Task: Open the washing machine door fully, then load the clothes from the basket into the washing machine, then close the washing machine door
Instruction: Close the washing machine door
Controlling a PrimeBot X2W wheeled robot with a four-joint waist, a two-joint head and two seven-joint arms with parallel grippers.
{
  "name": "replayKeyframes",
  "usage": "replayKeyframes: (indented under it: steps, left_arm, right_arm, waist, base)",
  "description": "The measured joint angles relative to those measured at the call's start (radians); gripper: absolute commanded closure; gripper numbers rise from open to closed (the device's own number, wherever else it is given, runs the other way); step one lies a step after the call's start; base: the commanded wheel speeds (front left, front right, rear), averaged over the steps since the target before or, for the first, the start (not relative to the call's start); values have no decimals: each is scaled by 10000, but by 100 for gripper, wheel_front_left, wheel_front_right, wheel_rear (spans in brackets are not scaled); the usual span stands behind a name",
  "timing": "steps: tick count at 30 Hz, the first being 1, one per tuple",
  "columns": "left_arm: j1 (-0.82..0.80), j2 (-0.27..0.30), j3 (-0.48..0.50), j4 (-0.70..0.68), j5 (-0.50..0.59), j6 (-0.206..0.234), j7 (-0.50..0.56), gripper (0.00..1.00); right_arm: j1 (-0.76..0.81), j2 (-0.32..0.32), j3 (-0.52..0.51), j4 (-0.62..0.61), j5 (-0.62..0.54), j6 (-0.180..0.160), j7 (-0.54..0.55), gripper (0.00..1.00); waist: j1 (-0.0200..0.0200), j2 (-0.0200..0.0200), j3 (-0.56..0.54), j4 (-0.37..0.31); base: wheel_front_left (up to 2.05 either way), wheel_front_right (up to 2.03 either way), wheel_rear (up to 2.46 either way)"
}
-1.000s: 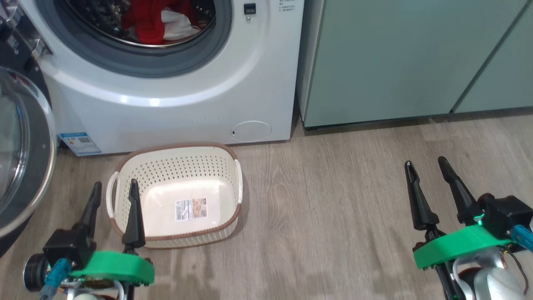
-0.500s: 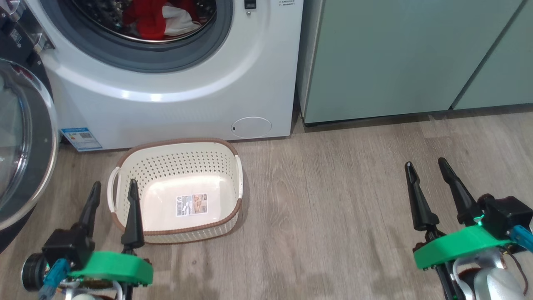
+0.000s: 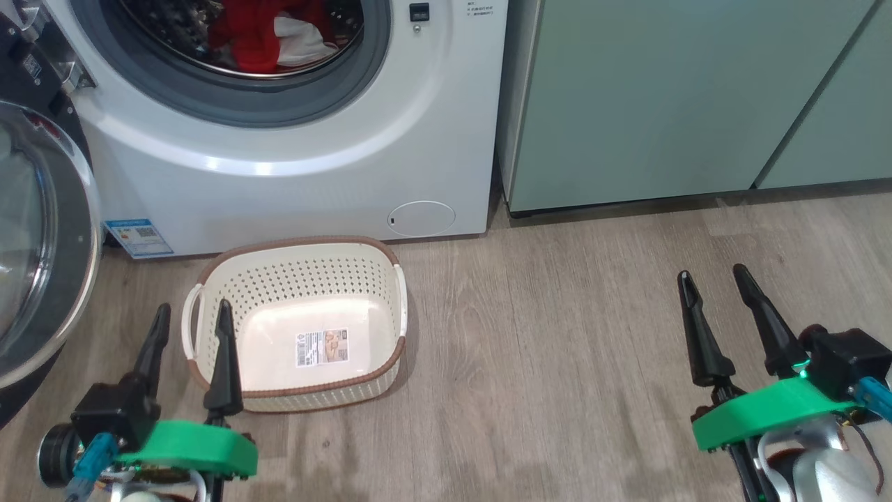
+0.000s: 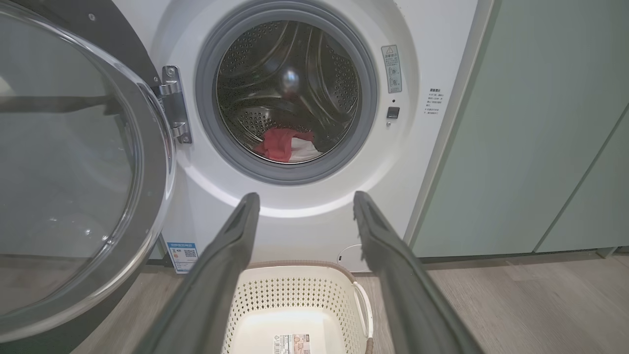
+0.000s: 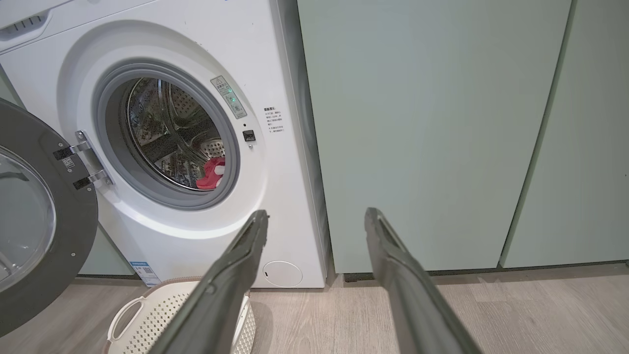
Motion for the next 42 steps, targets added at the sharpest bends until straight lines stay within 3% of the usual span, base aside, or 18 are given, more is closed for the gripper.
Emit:
replayKeyframes:
  steps: [9,16,34,42]
  left_arm:
    - [0,2,-105,17,-2,67,77,0]
    - [-2,-12,-224,81,-2,77,77,0]
    - [38,-140,-12,56,-90,376,71,0]
    - [76,-155,52,56,-90,378,69,0]
  right_arm:
    - [106,0,-42,-10,13,0,4,0]
    - [152,0,-123,-79,13,0,94,0]
    - [364,10,-19,-477,17,0,209,0]
    - [363,10,50,-422,100,0,207,0]
  waist:
    - [0,0,-127,135]
    - [0,0,-239,638]
    - [0,0,-458,3958]
    - [0,0,-479,4812]
  base:
    - [0,0,0]
    - [0,0,0]
    - [0,0,0]
    - [0,0,0]
